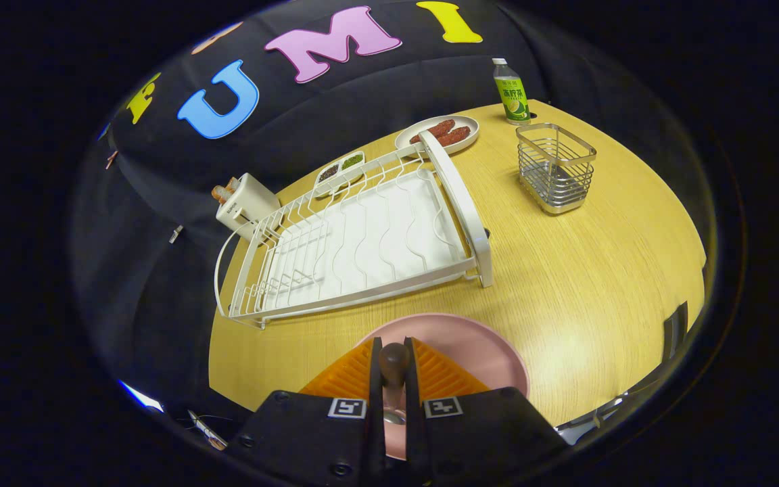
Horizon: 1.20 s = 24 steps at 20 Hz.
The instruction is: Take the plate from the dish rack, then take the spoon from the basket and place it into the plate.
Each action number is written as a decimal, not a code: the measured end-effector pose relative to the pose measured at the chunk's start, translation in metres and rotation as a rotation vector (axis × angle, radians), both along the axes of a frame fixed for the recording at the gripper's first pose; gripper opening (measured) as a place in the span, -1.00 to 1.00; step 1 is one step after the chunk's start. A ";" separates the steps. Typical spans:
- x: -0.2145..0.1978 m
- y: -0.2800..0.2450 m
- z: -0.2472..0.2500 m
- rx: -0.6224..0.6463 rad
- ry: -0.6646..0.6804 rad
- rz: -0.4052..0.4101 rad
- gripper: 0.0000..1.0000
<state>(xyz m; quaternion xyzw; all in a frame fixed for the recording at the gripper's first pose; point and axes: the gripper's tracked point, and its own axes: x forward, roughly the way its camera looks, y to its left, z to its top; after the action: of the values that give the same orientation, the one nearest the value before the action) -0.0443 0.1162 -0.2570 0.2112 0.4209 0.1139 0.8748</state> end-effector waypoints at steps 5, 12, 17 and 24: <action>-0.003 -0.014 0.002 -0.061 -0.010 -0.013 -0.42; 0.003 -0.060 0.066 -0.178 -0.210 -0.069 0.97; 0.025 -0.092 0.161 -0.265 -0.477 -0.135 0.97; 0.025 -0.131 0.283 -0.307 -0.774 -0.254 0.96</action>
<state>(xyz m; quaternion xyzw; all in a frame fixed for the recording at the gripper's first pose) -0.0194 -0.0151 0.0256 0.0705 0.0445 0.0122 0.9964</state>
